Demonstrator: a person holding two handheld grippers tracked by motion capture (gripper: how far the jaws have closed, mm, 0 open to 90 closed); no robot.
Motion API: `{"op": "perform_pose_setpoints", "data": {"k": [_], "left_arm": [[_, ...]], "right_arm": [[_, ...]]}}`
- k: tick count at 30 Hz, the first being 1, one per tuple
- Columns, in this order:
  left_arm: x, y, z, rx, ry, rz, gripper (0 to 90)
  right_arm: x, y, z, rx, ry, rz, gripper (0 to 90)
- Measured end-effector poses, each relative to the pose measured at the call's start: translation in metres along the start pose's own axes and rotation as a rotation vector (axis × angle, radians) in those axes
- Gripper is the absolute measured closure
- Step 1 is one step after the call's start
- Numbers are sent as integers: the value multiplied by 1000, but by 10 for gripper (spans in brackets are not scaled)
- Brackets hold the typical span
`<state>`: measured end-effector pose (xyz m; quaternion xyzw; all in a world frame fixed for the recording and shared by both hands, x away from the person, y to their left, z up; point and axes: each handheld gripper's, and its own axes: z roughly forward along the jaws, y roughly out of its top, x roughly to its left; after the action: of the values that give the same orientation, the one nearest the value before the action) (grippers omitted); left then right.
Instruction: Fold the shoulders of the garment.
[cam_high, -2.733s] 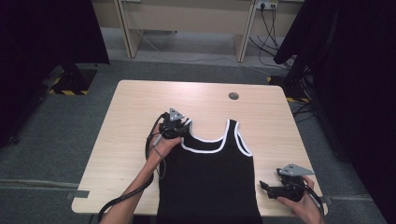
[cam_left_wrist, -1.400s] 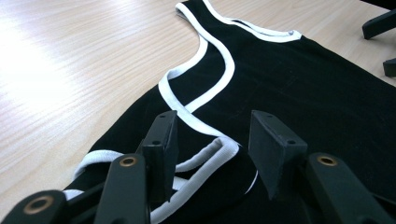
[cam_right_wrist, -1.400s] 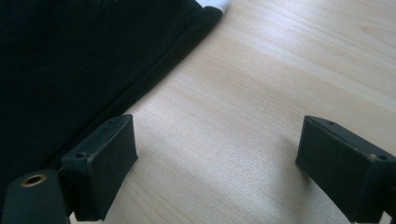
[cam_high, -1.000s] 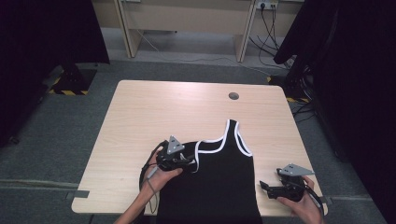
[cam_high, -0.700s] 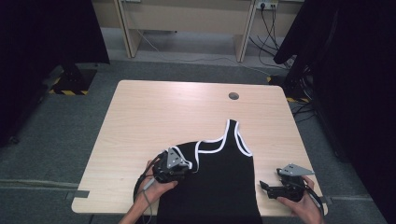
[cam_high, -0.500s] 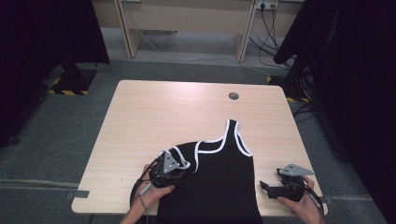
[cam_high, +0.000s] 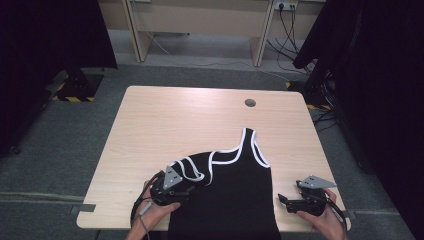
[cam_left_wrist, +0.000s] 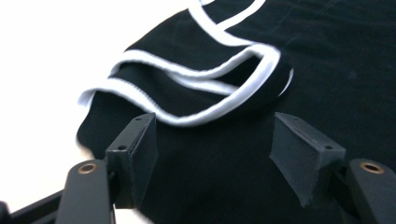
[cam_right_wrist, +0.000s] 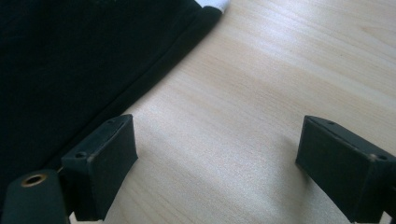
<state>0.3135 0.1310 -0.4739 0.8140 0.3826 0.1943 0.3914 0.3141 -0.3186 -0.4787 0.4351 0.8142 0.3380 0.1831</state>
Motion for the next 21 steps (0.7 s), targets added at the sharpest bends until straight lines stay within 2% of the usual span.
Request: {"op": "perform_pose_setpoints", "data": {"k": [3,5,11,15,21], "left_arm": [[4,-4,-1,16,-3,-13,295],[4,-5,-2,26,-4,-5,269],[0,-9,-3,40,-40,0,208],[-2,-13,-3,57,-33,11,175],[0,-20,-8,53,-43,-15,135]], "right_arm": [[0,0,0,1,1,1,125],[0,0,0,0,1,0,125],[0,0,0,0,0,1,125],[0,0,0,0,1,1,125],[0,0,0,0,0,0,126]]}}
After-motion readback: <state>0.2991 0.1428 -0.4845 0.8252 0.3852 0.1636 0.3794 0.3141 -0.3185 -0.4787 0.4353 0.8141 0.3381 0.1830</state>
